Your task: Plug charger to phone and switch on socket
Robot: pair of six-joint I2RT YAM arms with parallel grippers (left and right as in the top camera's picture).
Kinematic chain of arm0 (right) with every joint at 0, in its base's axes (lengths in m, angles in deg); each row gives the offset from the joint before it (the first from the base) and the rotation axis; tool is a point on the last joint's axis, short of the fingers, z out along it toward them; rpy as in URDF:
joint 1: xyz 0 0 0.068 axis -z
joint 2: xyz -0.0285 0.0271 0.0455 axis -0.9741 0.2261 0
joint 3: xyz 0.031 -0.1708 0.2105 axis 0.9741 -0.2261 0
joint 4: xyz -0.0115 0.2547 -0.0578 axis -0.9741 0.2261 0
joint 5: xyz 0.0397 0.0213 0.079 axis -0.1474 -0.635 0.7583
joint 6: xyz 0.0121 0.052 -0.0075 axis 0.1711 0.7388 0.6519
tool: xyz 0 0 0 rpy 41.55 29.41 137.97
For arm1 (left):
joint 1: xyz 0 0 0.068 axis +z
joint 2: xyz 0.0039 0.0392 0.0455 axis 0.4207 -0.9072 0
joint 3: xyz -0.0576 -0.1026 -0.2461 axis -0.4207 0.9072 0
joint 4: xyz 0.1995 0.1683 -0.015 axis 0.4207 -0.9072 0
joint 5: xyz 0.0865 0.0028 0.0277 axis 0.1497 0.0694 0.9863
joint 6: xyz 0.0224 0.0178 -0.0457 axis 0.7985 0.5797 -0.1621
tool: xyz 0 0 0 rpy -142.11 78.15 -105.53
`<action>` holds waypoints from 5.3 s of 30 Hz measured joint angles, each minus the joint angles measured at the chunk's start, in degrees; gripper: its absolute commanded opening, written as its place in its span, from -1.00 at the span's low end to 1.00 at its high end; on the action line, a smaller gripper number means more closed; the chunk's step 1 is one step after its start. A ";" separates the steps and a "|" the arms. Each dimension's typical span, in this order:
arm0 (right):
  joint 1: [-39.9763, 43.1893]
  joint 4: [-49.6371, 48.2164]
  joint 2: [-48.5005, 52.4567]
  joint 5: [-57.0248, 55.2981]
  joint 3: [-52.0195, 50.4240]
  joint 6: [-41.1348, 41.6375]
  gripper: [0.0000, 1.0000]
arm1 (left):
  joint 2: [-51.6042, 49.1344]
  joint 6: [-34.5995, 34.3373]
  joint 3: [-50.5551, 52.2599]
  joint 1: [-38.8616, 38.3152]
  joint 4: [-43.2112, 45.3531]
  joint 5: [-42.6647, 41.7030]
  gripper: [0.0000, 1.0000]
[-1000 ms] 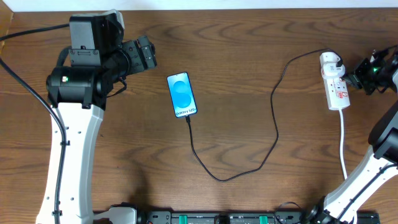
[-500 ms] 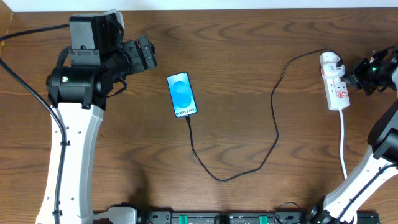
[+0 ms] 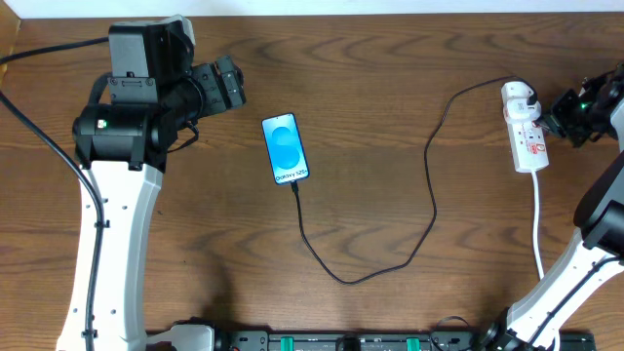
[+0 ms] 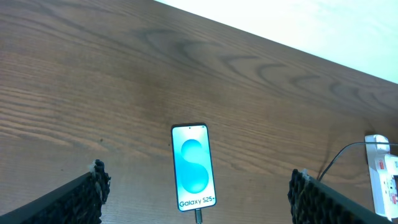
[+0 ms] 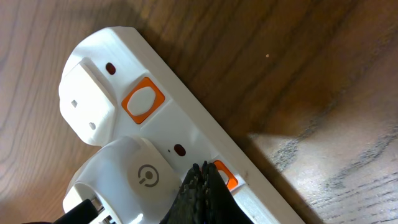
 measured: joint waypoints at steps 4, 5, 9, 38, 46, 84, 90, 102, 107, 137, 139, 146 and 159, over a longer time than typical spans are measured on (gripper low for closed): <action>-0.33 -0.22 -0.13 -0.87 -0.11 0.11 -0.98 | 0.00 0.00 0.00 0.00 0.00 0.00 0.87; -0.44 -0.35 -0.22 -1.14 -0.20 0.20 -0.98 | 0.00 0.00 0.00 0.00 0.00 0.00 0.87; -0.63 -0.98 -0.66 -1.81 -0.96 1.27 -0.98 | 0.00 0.00 0.00 0.00 0.00 0.00 0.87; -0.68 -0.22 -1.51 -0.15 -2.25 13.05 -0.98 | 0.00 0.00 0.00 0.00 0.00 0.00 0.87; -0.70 -0.15 -1.60 -0.39 -2.38 18.43 -0.98 | 0.00 0.00 0.00 0.00 0.00 0.00 0.87; 4.79 -2.29 -19.34 -1.64 -4.61 4.37 -0.98 | 0.00 0.00 0.00 0.00 0.00 0.00 0.87; 4.72 -2.95 -12.59 1.18 -4.63 2.08 -0.98 | 0.00 0.00 0.00 0.00 0.00 0.00 0.87; 3.02 -6.10 -1.53 3.48 -4.94 -1.14 -0.98 | 0.00 0.00 0.00 0.00 0.00 0.00 0.87; 2.84 -7.69 -1.51 3.87 -4.94 -1.44 -0.98 | 0.00 0.00 0.00 0.00 0.00 0.00 0.87; 0.39 -4.22 -1.07 1.42 -3.08 7.56 -0.98 | 0.00 0.00 0.00 0.00 0.00 0.00 0.87; 0.20 -4.13 -1.09 0.90 -3.02 8.04 -0.98 | 0.00 0.00 0.00 0.00 0.00 0.00 0.87; -0.70 -3.65 -1.40 -1.90 -2.75 10.45 -0.98 | 0.00 0.00 0.00 0.00 0.00 0.00 0.87; -1.95 -2.97 -1.73 -5.38 -2.47 13.33 -0.98 | 0.00 0.00 0.00 0.00 0.00 0.00 0.87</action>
